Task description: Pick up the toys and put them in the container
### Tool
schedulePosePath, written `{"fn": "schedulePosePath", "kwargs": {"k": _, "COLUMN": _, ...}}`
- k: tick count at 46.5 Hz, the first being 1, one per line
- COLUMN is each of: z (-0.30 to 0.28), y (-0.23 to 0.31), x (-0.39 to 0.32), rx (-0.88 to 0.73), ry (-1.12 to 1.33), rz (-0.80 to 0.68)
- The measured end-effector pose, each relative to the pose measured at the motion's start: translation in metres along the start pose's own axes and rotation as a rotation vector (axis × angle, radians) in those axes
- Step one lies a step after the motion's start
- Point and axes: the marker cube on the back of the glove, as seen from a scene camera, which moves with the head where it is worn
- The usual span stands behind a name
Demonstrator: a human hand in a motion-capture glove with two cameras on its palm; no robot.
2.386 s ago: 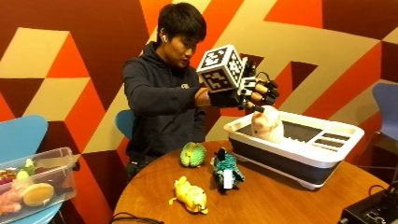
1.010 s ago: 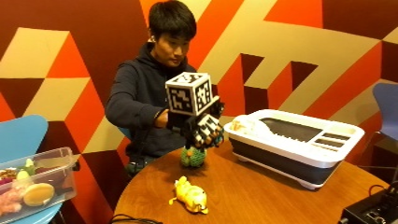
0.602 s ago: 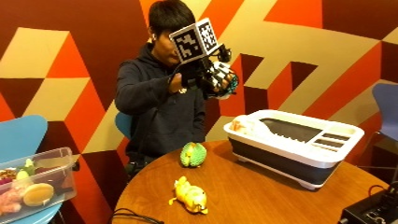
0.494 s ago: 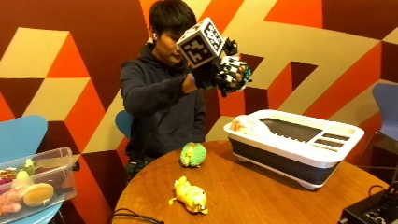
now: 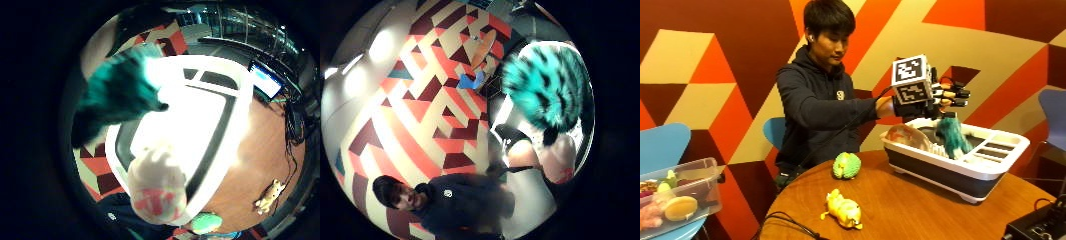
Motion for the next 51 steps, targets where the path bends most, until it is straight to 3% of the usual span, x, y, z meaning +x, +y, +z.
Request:
{"fn": "schedulePosePath", "kwargs": {"k": 17, "z": -0.077, "y": 0.045, "x": 0.045, "rx": 0.006, "ry": 0.177, "rz": 0.118}}
{"fn": "schedulePosePath", "kwargs": {"k": 24, "z": -0.112, "y": 0.097, "x": 0.089, "rx": -0.161, "ry": 0.427, "rz": 0.275}}
{"fn": "schedulePosePath", "kwargs": {"k": 33, "z": -0.136, "y": 0.177, "x": 0.176, "rx": -0.439, "ry": 0.684, "rz": 0.617}}
{"fn": "schedulePosePath", "kwargs": {"k": 43, "z": -0.106, "y": 0.201, "x": 0.245, "rx": -0.336, "ry": 0.775, "rz": 0.820}}
{"fn": "schedulePosePath", "kwargs": {"k": 51, "z": -0.087, "y": 0.199, "x": 0.263, "rx": -0.299, "ry": 0.794, "rz": 0.828}}
